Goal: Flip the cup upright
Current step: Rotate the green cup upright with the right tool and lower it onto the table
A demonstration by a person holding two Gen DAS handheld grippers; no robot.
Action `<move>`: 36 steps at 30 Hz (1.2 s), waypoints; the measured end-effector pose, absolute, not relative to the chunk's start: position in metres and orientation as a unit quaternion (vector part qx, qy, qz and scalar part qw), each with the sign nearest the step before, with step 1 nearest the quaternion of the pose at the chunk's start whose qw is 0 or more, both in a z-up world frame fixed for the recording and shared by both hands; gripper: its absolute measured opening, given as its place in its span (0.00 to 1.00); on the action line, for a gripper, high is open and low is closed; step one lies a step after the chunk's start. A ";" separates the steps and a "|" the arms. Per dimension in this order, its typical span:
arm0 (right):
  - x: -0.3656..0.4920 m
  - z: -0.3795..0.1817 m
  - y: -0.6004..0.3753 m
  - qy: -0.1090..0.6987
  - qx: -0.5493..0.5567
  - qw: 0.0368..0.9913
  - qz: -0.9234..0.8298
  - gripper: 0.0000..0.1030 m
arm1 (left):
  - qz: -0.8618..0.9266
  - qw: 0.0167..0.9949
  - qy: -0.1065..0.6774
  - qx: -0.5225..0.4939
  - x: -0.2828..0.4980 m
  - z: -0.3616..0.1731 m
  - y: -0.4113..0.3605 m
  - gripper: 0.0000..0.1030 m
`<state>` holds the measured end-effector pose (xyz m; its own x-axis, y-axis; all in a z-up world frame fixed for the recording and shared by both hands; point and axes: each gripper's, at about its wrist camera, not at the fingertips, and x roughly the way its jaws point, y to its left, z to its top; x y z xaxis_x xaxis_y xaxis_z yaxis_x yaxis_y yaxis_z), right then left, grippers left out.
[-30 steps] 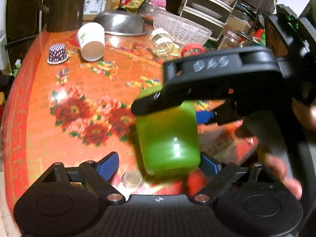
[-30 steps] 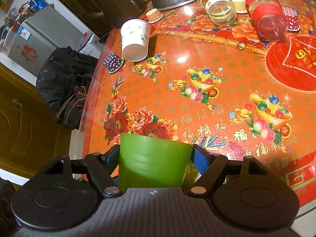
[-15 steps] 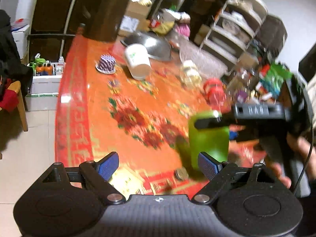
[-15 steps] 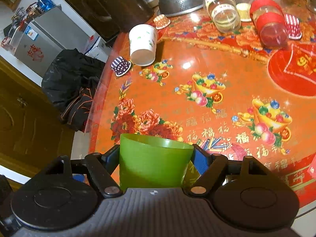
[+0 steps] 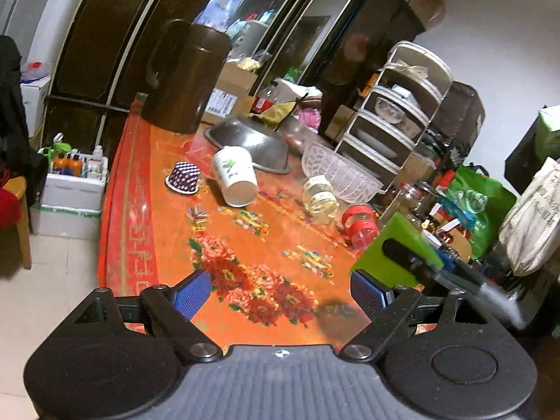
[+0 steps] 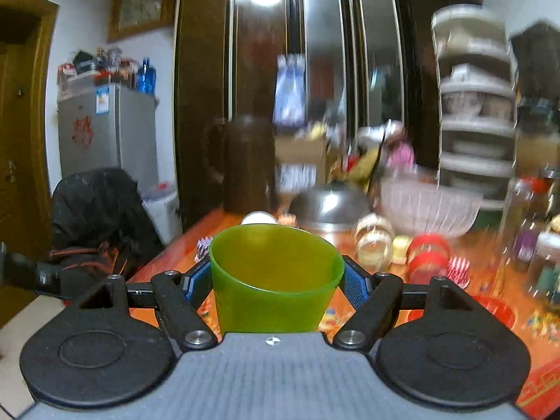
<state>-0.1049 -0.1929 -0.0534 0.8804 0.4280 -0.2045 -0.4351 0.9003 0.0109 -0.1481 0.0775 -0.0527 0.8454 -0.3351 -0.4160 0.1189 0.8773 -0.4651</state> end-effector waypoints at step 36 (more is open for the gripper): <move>-0.086 -0.101 -0.161 0.097 -0.071 0.981 0.154 0.75 | -0.131 0.936 0.239 -0.224 -0.144 -0.072 0.074 0.87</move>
